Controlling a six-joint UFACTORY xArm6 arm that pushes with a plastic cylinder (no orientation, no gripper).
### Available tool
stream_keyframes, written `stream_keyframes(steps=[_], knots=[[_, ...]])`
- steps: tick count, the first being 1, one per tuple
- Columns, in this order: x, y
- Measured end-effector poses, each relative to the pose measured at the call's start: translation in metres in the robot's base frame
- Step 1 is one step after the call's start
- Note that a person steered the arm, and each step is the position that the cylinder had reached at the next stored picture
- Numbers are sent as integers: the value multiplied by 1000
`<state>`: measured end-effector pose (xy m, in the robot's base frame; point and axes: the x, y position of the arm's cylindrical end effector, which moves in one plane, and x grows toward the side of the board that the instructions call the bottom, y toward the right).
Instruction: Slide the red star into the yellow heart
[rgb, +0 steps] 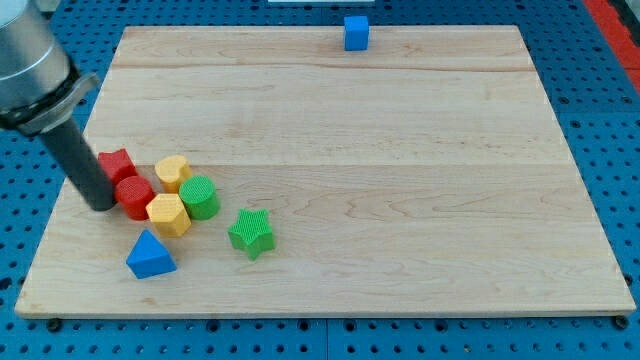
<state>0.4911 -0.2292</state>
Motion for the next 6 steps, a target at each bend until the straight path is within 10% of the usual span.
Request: stream_keyframes(steps=[2,4,6], knots=[[-17,64],[20,-72],[-44,-36]])
